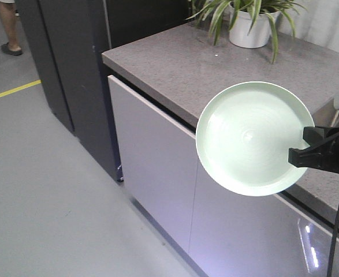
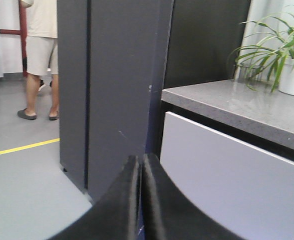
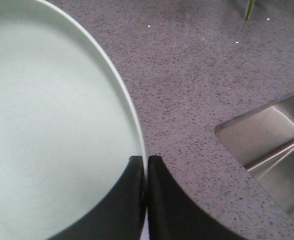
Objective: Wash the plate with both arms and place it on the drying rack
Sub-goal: 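Turn the base toward the counter with the potted plant and sink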
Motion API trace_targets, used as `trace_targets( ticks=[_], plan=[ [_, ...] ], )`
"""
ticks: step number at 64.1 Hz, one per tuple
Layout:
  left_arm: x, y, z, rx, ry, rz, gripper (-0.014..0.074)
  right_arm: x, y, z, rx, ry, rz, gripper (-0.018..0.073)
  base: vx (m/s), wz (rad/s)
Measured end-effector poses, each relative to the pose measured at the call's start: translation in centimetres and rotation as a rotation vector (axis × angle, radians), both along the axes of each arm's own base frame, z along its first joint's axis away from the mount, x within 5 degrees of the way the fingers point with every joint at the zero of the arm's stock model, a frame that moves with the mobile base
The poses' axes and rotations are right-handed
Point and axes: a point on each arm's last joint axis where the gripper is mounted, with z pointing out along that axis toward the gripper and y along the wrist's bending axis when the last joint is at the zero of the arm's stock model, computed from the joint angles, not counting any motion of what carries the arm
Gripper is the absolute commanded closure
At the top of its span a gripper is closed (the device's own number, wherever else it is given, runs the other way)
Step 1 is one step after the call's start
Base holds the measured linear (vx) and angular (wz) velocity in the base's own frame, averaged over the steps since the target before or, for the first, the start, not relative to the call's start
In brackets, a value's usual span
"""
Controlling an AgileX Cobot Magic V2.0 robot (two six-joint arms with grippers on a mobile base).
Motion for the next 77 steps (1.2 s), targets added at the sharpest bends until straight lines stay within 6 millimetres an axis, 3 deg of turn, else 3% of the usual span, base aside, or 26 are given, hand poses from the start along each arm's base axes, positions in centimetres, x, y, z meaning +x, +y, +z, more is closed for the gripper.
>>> trace_targets(
  ticks=[77],
  plan=[
    [0.0, 0.0, 0.0, 0.0, 0.0, 0.0, 0.0601, 0.0, 0.0, 0.0, 0.0, 0.0, 0.0, 0.0568, 0.07, -0.28]
  ],
)
